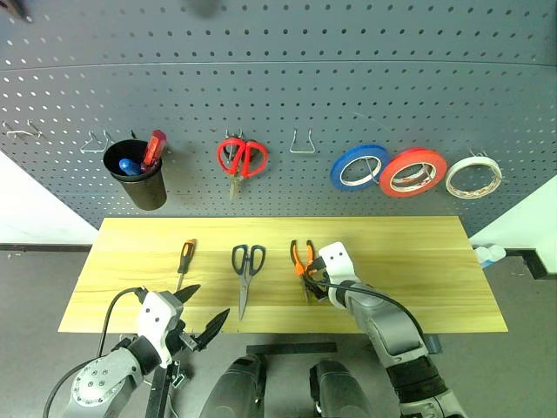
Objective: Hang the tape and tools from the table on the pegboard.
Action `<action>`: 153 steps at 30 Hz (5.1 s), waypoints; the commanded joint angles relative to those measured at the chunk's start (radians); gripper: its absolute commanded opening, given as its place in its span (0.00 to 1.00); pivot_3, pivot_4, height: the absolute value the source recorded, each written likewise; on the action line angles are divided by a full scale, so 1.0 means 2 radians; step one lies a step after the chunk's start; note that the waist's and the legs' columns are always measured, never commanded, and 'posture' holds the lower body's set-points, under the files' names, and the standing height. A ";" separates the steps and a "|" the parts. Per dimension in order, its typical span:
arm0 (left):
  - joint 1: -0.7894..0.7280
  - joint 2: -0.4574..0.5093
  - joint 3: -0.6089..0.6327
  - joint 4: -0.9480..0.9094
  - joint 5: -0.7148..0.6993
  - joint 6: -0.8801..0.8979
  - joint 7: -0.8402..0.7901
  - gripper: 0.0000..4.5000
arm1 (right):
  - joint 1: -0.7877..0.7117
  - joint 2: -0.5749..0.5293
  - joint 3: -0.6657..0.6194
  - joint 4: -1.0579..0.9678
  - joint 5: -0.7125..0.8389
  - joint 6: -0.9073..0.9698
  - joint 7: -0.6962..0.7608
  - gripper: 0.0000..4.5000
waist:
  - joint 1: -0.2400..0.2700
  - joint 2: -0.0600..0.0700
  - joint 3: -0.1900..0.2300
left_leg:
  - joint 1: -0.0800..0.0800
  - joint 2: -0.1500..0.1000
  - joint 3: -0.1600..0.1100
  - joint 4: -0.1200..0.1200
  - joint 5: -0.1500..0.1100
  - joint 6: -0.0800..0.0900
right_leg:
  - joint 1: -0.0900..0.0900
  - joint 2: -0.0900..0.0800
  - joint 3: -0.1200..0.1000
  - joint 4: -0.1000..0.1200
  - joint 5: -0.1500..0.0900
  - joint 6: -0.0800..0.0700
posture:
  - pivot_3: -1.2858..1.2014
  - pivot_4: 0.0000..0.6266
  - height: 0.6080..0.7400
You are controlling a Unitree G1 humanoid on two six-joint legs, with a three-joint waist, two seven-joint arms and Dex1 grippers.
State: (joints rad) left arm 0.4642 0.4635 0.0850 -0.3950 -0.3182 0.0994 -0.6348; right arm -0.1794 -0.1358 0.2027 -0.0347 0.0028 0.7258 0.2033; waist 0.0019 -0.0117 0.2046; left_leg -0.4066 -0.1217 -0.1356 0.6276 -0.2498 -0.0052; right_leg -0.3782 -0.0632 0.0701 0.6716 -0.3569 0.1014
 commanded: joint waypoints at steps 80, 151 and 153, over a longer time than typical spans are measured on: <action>0.083 -0.016 -0.011 -0.090 -0.004 0.012 0.008 1.00 | -0.060 0.184 0.051 0.029 0.019 0.085 -0.220 0.87 | -0.012 -0.003 0.035 | -0.003 0.000 0.000 -0.004 0.000 -0.001 | -0.006 0.000 0.000 0.000 0.000 0.000 | 0.54 0.53 0.82; 0.014 -0.002 -0.023 -0.050 -0.009 0.019 -0.004 1.00 | -0.053 0.121 0.040 0.000 0.002 0.023 -0.189 0.46 | -0.013 -0.007 0.059 | -0.010 0.000 0.001 0.000 0.004 -0.007 | -0.015 0.000 -0.001 0.007 0.000 0.000 | 0.53 0.43 0.82; 0.002 -0.002 -0.023 -0.041 -0.009 0.018 -0.006 1.00 | -0.047 0.113 0.037 -0.012 -0.001 0.022 -0.182 0.46 | -0.012 -0.007 0.058 | -0.010 0.000 0.001 0.000 0.004 -0.007 | -0.015 0.000 -0.001 0.007 0.000 0.000 | 0.53 0.41 0.82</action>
State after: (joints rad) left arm 0.4673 0.4543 0.0419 -0.4729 -0.3362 0.1480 -0.6378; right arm -0.3007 0.0772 0.2693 -0.0031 0.0091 0.7898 -0.1728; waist -0.0226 -0.0255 0.3215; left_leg -0.4273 -0.1214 -0.1336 0.6288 -0.2417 -0.0184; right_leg -0.4072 -0.0638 0.0675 0.6860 -0.3566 0.1011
